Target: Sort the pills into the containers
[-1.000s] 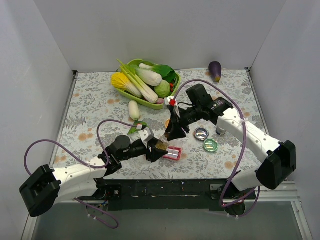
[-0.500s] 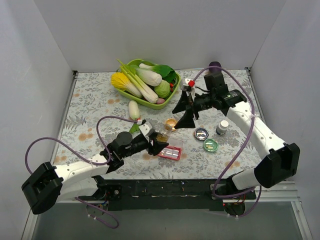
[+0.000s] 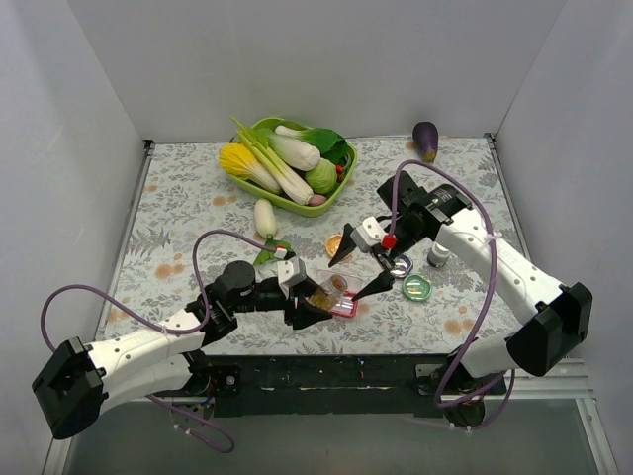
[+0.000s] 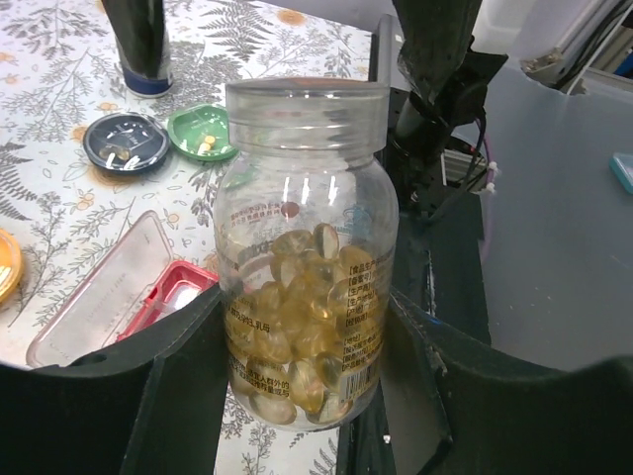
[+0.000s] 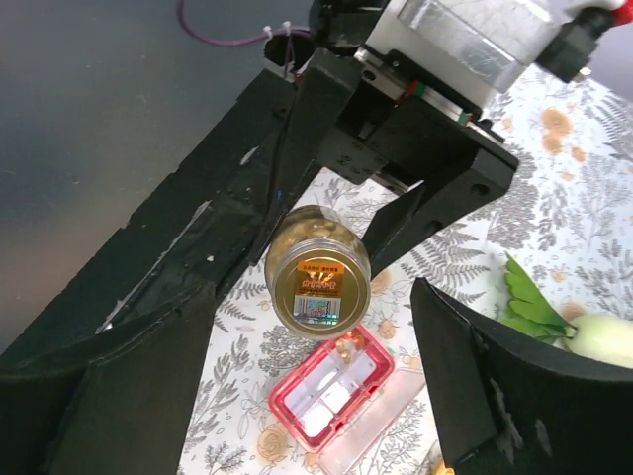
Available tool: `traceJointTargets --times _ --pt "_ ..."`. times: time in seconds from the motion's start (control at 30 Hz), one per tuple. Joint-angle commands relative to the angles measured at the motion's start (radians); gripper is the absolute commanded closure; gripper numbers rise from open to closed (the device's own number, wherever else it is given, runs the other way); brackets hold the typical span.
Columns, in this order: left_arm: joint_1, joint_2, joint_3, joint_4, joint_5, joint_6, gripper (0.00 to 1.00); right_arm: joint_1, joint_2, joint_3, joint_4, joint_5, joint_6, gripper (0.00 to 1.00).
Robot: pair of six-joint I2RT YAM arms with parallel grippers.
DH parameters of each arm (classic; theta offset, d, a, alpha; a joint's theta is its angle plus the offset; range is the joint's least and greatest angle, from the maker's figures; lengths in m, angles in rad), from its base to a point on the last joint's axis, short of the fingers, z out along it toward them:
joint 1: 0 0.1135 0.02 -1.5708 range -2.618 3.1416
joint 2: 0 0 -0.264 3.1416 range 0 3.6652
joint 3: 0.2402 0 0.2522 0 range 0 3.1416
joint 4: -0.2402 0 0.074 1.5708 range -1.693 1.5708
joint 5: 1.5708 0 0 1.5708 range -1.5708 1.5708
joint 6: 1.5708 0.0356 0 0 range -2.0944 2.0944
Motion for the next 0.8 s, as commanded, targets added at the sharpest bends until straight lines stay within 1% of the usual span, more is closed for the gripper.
traceJointTargets --times 0.0,0.1,0.17,0.2,0.23,0.37,0.4,0.43,0.47,0.5,0.53,0.57,0.63,0.67,0.7,0.73,0.77 --pt "0.006 0.005 0.033 0.004 0.067 -0.002 1.00 0.031 0.006 0.017 -0.078 0.000 -0.054 0.20" --pt "0.006 0.009 0.031 0.021 0.072 -0.008 1.00 0.060 0.001 0.005 -0.031 0.042 0.001 0.31" --pt "0.006 0.012 0.029 0.033 0.075 -0.013 1.00 0.072 -0.002 -0.012 0.021 0.060 0.056 0.35" --pt "0.006 0.014 0.029 0.036 0.081 -0.014 1.00 0.076 -0.008 -0.018 0.038 0.065 0.075 0.40" --pt "0.006 0.017 0.031 0.036 0.081 -0.017 1.00 0.077 -0.012 -0.029 0.054 0.068 0.113 0.43" --pt "0.006 0.009 0.020 0.063 0.072 -0.028 1.00 0.085 -0.026 -0.055 0.126 0.094 0.171 0.49" --pt "0.006 0.008 0.017 0.068 0.070 -0.030 1.00 0.085 -0.032 -0.058 0.144 0.102 0.197 0.56" --pt "0.006 0.006 0.016 0.076 0.057 -0.031 1.00 0.085 -0.037 -0.063 0.164 0.105 0.225 0.61" --pt "0.006 0.006 0.014 0.086 0.044 -0.036 1.00 0.085 -0.041 -0.072 0.189 0.111 0.321 0.65" --pt "0.006 0.005 0.011 0.091 0.020 -0.036 1.00 0.085 -0.052 -0.083 0.283 0.132 0.398 0.75" --pt "0.006 0.005 0.013 0.094 -0.015 -0.031 1.00 0.085 -0.057 -0.096 0.337 0.144 0.484 0.78" --pt "0.006 0.005 0.010 0.108 -0.104 -0.027 1.00 0.085 -0.060 -0.109 0.397 0.157 0.586 0.81" --pt "0.004 0.018 0.016 0.134 -0.179 -0.007 1.00 0.083 -0.063 -0.162 0.588 0.193 0.906 0.88" --pt "0.004 0.028 0.023 0.145 -0.268 0.004 1.00 0.068 -0.063 -0.202 0.677 0.229 1.063 0.91" --pt "0.004 0.043 0.034 0.149 -0.319 0.038 1.00 0.053 -0.069 -0.271 0.748 0.323 1.319 0.94" --pt "0.003 0.079 0.055 0.174 -0.382 0.049 1.00 0.036 -0.071 -0.300 0.838 0.370 1.390 0.95" --pt "0.001 0.098 0.063 0.189 -0.478 0.070 1.00 0.013 -0.069 -0.314 0.850 0.441 1.446 0.95"
